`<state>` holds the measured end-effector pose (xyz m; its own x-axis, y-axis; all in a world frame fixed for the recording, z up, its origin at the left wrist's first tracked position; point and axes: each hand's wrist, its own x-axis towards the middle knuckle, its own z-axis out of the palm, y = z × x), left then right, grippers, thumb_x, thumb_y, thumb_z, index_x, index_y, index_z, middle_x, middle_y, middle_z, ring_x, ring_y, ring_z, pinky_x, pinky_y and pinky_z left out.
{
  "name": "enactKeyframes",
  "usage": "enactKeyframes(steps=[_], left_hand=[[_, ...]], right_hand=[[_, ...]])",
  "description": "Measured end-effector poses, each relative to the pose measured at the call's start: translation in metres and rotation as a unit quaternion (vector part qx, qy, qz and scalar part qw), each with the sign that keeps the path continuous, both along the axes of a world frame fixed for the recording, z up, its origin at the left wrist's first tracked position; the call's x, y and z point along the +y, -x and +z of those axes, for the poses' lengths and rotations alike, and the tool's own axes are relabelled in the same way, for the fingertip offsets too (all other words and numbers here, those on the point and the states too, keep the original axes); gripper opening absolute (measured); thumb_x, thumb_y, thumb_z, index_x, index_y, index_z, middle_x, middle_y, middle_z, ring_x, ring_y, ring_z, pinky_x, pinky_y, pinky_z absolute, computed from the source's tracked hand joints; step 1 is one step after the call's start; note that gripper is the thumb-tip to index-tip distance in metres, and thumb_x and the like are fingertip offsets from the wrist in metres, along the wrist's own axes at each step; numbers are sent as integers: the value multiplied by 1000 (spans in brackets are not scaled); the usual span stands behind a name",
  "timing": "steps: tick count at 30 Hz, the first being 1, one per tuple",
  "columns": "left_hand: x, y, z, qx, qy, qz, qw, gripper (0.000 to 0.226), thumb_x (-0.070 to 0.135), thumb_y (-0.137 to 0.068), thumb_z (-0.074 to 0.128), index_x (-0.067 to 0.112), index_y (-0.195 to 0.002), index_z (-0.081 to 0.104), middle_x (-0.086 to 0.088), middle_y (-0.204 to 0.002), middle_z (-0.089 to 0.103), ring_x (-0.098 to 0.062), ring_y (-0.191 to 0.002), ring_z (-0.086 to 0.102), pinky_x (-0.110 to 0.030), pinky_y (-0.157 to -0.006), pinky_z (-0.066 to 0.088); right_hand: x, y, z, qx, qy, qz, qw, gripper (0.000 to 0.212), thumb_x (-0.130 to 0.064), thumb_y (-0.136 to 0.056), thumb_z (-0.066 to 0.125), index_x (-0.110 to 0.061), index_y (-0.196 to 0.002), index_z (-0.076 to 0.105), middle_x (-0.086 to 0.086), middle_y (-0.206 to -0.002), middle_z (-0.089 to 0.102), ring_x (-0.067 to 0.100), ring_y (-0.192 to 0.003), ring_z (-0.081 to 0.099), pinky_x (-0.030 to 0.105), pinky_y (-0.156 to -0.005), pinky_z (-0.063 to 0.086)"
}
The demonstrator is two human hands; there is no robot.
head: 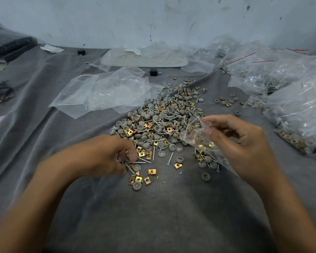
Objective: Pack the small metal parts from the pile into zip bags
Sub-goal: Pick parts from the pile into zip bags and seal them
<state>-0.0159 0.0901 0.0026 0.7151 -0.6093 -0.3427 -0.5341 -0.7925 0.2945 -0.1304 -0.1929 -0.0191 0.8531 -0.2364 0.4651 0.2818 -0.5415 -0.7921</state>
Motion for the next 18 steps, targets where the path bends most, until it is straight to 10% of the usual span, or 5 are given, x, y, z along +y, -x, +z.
enactKeyframes(steps=[18], left_hand=[[-15,5,-7,-78,32,-13,996,10,33,-83,78,34,-88,70,18,-82,68,5,-77,60,-19,-69,49]], right_hand=[[1,2,1,13,-6,5,1000,27,-16,-91,73,-40,-105,74,-14,-93,74,12,-89,70,33,-81,56]])
